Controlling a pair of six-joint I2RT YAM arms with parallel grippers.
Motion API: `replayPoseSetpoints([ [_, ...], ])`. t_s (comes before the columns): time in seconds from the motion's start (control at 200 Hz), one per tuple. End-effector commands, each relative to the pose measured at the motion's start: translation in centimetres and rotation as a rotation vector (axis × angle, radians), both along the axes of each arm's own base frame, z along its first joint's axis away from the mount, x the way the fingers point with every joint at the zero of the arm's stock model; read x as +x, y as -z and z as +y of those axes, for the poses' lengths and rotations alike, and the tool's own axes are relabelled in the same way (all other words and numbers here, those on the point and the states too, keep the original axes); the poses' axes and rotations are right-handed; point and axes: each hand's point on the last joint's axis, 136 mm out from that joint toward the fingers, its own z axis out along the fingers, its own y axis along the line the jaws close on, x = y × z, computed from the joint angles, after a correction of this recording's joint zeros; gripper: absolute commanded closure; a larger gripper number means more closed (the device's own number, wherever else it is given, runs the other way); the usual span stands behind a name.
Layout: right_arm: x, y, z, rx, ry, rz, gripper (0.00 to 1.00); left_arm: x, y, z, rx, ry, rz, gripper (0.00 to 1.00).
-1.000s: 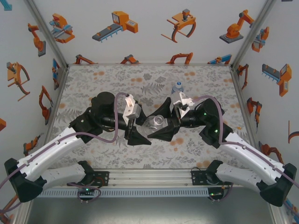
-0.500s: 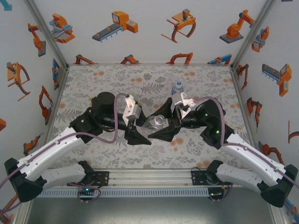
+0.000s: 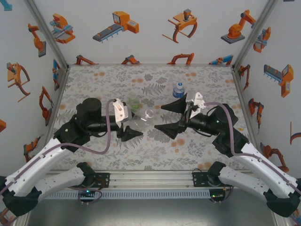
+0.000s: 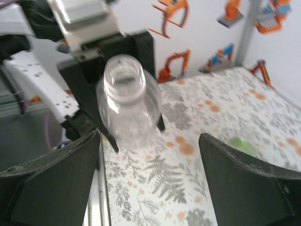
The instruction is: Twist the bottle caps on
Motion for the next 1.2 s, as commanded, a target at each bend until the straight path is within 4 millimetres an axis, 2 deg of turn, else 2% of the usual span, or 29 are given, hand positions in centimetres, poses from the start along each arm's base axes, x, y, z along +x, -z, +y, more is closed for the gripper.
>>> replayPoseSetpoints([
  [0.0, 3.7, 3.0, -0.8, -0.111, 0.205, 0.087, 0.25, 3.5, 1.1, 2.5, 0.043, -0.196, -0.035, 0.84],
  [0.095, 5.7, 6.1, -1.0, -0.177, 0.301, 0.206, 0.28, 5.2, 1.3, 4.4, 0.049, -0.287, -0.027, 0.94],
  [0.26, 8.4, 12.3, -1.6, -0.259, 0.468, 0.466, 0.34, 6.8, 1.9, 6.0, 0.035, -0.343, 0.030, 1.00],
  [0.411, 9.2, 18.3, -2.2, -0.367, 0.563, 0.637, 0.39, 7.9, 3.9, 5.9, 0.077, -0.322, 0.126, 1.00],
  [0.601, 9.1, 24.3, -3.8, -0.492, 0.675, 0.793, 0.40, 6.6, 4.3, 4.6, 0.017, -0.185, 0.084, 1.00],
  [0.896, 8.5, 29.7, -6.0, -0.621, 0.769, 0.983, 0.42, 6.4, 5.3, 5.6, 0.026, -0.226, 0.088, 0.99],
  [1.197, 8.2, 32.8, -7.8, -0.707, 0.782, 1.067, 0.43, 6.8, 5.9, 6.3, 0.054, -0.280, 0.087, 0.94],
])
